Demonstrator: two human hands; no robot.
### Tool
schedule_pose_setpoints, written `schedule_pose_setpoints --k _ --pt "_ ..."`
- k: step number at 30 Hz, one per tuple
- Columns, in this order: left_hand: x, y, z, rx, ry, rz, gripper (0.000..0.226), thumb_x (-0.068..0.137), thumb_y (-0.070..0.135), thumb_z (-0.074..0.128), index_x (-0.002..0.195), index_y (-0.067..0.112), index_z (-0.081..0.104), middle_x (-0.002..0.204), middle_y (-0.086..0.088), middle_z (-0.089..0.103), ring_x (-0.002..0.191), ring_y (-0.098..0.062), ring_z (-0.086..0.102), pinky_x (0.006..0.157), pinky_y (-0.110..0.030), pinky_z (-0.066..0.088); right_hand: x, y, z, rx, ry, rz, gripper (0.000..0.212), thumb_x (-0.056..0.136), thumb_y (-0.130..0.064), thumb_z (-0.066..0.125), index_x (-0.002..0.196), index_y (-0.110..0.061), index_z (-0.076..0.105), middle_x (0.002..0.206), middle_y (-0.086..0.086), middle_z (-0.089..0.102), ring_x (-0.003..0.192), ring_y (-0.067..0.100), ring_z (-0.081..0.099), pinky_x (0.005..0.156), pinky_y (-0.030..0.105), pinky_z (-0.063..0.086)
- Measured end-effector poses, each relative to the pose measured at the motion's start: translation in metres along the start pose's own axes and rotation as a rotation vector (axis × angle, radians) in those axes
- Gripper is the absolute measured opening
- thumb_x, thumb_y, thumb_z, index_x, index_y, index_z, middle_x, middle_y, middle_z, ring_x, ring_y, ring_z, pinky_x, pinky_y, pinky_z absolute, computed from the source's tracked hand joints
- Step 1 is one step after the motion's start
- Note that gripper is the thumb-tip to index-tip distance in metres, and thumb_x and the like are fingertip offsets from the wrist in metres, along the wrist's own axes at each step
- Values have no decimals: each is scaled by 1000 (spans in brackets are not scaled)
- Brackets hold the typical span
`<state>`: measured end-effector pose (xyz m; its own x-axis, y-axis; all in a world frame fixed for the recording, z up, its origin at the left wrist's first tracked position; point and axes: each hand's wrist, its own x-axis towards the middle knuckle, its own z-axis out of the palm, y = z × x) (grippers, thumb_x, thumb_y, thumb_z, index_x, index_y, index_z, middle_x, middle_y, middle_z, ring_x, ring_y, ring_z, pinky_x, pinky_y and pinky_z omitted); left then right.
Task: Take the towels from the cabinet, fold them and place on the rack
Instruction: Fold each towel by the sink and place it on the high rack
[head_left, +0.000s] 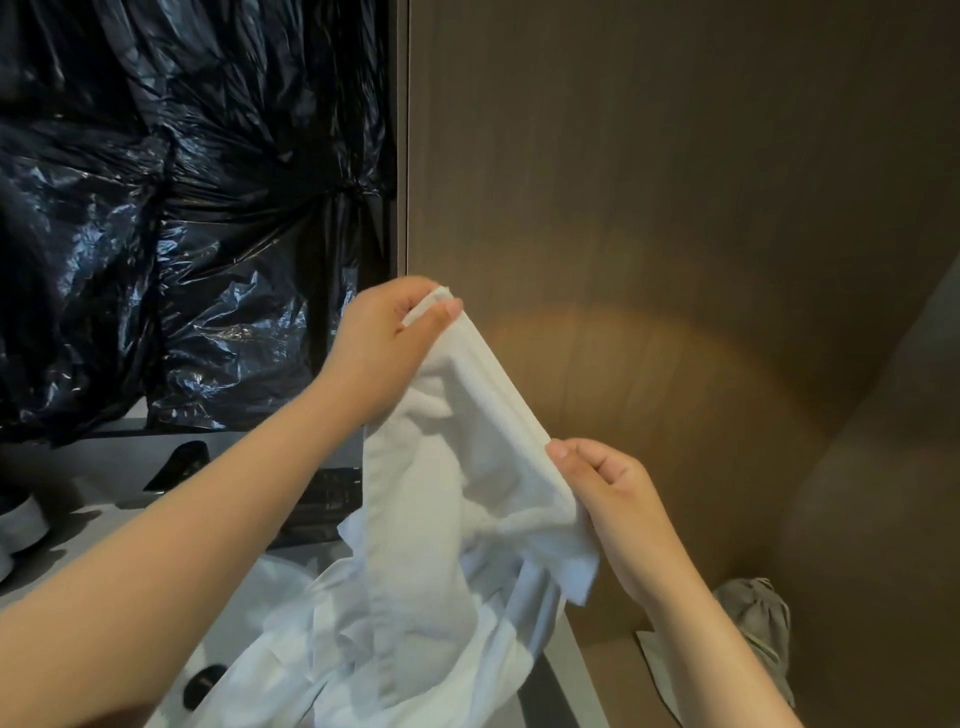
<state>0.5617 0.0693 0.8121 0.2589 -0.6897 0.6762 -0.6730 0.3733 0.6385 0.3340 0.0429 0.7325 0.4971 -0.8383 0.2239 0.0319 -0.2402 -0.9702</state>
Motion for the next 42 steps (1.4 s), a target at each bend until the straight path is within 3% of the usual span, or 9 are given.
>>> schedule_pose_setpoints --k 4,8,12,18,23,27,32,35,42 --pt "10 -6 -7 21 41 -16 28 96 28 55 81 5 63 76 -12 60 69 -21 55 64 -28 45 3 -4 -13 -32 36 4 53 86 -46 59 92 7 65 92 36 60 81 54 55 72 47 47" --pt "15 -10 -7 63 79 -4 31 97 28 53 84 1 63 79 -16 60 69 -22 53 61 -31 43 14 -27 -25 -180 92 -86 65 84 -50 61 83 15 57 78 37 52 64 33 51 58 34 43" --pt "25 -9 -8 81 135 -12 28 99 27 48 87 5 61 77 -17 59 67 -18 51 53 -18 36 41 -76 -40 -394 197 -310 55 92 -40 62 73 11 55 70 30 50 67 43 48 60 37 40" --pt "61 6 -15 43 278 -15 22 100 27 47 80 19 56 66 3 50 59 9 47 51 -7 34 82 -166 -46 -575 295 -553 42 91 -39 65 59 -12 58 51 -2 48 52 5 47 58 26 42" --pt "97 34 -34 54 391 98 34 98 22 49 65 22 41 56 4 39 49 -1 39 46 -16 28 102 -216 -42 -652 412 -730 44 91 -39 66 57 -13 56 49 -6 45 50 5 46 53 13 35" --pt "104 45 -45 40 402 168 36 98 20 51 65 16 38 56 5 33 49 -5 34 46 -18 26 104 -227 -39 -666 467 -836 44 91 -39 65 58 -11 56 51 0 48 52 10 47 54 18 38" --pt "99 46 -48 39 371 154 27 98 17 50 74 4 50 58 0 39 51 -2 40 47 -13 30 104 -226 -39 -691 469 -845 42 91 -40 65 59 -14 58 54 1 52 55 14 51 55 26 42" --pt "97 44 -48 73 400 114 25 98 19 49 73 19 52 61 4 46 57 5 47 49 -10 33 108 -217 -43 -720 449 -827 43 89 -41 67 57 -15 56 51 -1 50 51 12 48 53 25 40" --pt "87 25 -42 179 381 16 20 98 20 47 84 7 54 62 1 48 58 -9 45 50 -24 30 112 -130 -55 -723 256 -551 28 84 -33 75 63 -18 65 49 -15 50 47 3 42 47 17 30"
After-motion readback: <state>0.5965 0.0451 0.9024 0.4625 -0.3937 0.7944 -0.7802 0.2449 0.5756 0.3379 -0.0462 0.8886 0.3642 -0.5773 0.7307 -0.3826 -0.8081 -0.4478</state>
